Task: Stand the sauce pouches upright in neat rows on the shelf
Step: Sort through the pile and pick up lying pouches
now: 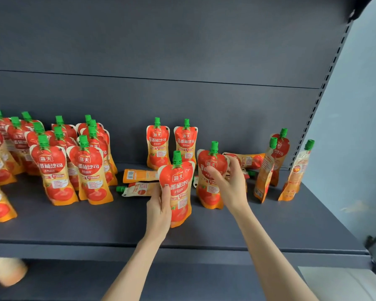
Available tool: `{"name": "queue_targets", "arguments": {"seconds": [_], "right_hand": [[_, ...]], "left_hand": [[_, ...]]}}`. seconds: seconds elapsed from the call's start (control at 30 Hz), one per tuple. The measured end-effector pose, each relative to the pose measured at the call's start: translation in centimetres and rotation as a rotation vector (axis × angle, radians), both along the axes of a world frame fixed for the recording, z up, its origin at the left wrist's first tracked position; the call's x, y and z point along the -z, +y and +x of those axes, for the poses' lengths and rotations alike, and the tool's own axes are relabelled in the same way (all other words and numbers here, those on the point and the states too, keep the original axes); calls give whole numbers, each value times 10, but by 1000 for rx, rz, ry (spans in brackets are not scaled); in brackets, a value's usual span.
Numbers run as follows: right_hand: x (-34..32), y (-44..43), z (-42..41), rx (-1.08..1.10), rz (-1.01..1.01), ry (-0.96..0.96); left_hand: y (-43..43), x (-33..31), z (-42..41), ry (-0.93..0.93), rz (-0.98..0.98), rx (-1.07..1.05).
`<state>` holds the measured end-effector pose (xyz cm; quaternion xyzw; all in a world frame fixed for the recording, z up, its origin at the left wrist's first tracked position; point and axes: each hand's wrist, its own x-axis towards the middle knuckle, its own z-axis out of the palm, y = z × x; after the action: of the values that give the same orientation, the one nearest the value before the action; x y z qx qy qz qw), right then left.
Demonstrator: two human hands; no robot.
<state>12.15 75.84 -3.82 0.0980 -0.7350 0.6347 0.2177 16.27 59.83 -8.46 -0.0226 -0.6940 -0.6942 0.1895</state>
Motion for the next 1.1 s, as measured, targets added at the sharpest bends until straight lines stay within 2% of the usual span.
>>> {"name": "queue_targets", "arguments": {"seconds": [0.07, 0.23, 0.53, 0.67, 0.73, 0.87, 1.1], "right_hand": [[10, 2, -2, -48, -7, -49], [56, 7, 2, -70, 43, -181], [62, 40, 3, -6, 67, -172], [61, 75, 11, 71, 87, -194], [60, 89, 14, 102, 109, -212], [61, 101, 18, 130, 177, -241], [59, 98, 20, 176, 238, -269]], "left_hand": [[-1, 1, 0, 7, -13, 14], [-1, 9, -2, -6, -189, 15], [6, 9, -12, -73, -144, 26], [29, 10, -23, -99, -177, 104], [43, 12, -31, -122, -226, 175], [58, 19, -46, -158, -476, 230], [57, 18, -50, -195, -400, 205]]}}
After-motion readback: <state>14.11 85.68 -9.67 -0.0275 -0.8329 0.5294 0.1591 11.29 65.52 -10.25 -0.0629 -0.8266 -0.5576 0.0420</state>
